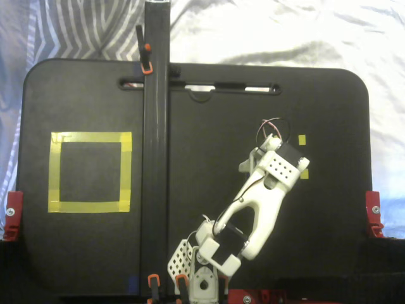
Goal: Grasp a block and put it in the designated area.
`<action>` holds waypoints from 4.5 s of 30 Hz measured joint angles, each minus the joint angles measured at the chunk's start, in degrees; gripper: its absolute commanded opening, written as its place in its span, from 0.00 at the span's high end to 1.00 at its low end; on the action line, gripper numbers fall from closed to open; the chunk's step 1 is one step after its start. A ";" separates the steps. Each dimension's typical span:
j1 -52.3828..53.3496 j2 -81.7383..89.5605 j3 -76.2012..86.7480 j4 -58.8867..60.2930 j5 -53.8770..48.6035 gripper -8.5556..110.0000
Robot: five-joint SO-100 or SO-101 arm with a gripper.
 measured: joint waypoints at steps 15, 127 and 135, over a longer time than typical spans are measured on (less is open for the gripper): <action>-16.96 0.35 -5.98 4.13 19.69 0.77; -84.11 -34.72 -27.42 -0.70 81.21 0.59; -83.32 -34.45 -31.11 4.48 81.04 0.59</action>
